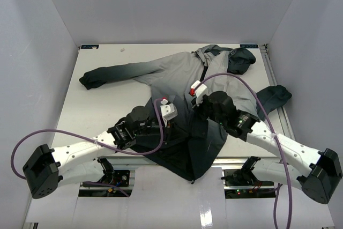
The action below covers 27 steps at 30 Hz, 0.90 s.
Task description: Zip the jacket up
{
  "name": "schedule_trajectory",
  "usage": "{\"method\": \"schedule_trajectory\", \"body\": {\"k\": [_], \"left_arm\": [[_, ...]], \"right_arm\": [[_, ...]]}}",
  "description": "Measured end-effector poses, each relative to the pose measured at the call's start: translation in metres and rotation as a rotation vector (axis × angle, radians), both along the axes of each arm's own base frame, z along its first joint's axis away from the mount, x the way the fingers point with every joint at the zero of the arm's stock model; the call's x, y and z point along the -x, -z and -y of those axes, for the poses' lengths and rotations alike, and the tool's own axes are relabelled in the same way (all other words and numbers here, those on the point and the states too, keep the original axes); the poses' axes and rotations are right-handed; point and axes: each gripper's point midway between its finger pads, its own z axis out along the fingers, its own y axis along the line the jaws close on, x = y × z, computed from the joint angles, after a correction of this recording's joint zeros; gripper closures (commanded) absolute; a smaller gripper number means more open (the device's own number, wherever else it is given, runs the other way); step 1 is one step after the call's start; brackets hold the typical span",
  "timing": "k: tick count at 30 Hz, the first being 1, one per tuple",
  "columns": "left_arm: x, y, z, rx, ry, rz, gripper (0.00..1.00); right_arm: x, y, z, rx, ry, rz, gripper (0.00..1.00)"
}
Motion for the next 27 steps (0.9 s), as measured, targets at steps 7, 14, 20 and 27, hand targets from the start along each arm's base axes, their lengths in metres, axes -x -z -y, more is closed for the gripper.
{"method": "schedule_trajectory", "body": {"k": [7,14,20,27], "left_arm": [[0.007,-0.005,-0.019,0.016,-0.059,-0.006,1.0],[-0.007,-0.009,-0.043,0.009,-0.238,-0.023,1.0],[-0.022,-0.028,-0.084,0.065,-0.467,-0.032,1.0],[-0.031,-0.027,-0.123,0.092,-0.659,-0.082,1.0]], "right_arm": [[-0.03,0.01,-0.007,0.002,0.037,-0.103,0.92],[-0.084,0.034,0.02,0.0,0.192,-0.211,0.92],[-0.119,0.037,0.034,-0.03,0.274,-0.213,0.92],[-0.199,0.016,0.043,-0.1,0.358,-0.145,0.92]]}}
